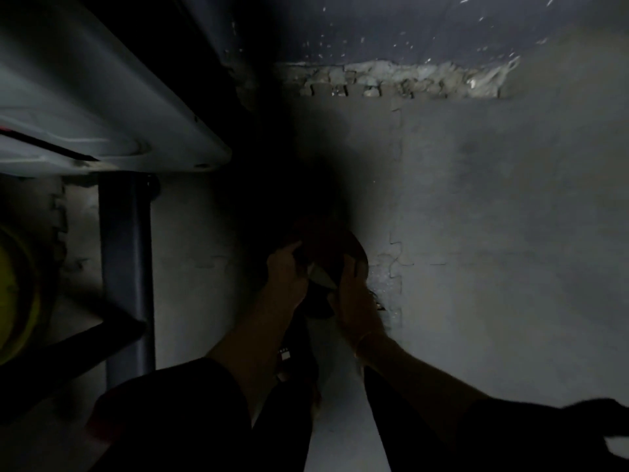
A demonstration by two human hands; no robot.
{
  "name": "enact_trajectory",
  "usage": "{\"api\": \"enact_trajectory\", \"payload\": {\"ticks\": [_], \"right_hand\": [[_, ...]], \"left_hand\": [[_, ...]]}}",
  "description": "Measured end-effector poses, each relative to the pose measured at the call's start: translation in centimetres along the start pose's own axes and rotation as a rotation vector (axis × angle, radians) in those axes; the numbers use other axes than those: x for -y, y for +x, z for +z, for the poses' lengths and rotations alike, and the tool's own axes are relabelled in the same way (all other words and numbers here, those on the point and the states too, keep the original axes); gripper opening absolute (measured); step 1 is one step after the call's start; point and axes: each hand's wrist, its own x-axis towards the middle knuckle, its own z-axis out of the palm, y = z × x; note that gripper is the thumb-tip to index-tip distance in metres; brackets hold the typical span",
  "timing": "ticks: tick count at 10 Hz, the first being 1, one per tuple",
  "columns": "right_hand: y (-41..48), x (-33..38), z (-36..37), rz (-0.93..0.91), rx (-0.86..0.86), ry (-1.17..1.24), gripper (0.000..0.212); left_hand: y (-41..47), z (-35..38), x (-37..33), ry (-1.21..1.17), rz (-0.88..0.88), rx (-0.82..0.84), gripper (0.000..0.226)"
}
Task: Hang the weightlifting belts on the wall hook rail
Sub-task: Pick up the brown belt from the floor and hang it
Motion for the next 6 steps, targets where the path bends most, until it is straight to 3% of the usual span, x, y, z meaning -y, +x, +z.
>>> {"api": "enact_trajectory", "payload": {"ticks": [1, 2, 3, 4, 5, 6], "right_hand": [[-3.0, 0.8, -3.6, -0.005, 0.022, 0.062, 0.072], [-4.5, 3.3, -7.9, 0.009, -0.256, 0.194, 0.048], [-4.4, 6.7, -12.6, 0.061, -0.396, 0.224, 0.039], [-5.2, 11.0, -18.1, 0.093, -0.203, 0.509, 0.045], [-7.2, 14.4, -22.9, 0.065, -0.151, 0.642, 0.038], [-10.4, 16.7, -26.3, 0.012, -0.147, 0.772, 0.021]], "left_hand": [[-3.3, 1.2, -0.6, 0.02, -0.058, -0.026, 0.043], [-7.9, 2.7, -1.3, -0.013, -0.016, -0.013, 0.047], [-13.4, 4.1, -2.7, -0.082, 0.072, 0.074, 0.039], [-18.7, 5.1, -5.3, -0.05, 0.098, 0.27, 0.036], [-22.7, 4.5, -7.9, 0.041, 0.111, 0.382, 0.046], [-29.0, 4.6, -11.6, 0.136, 0.09, 0.408, 0.04]]}}
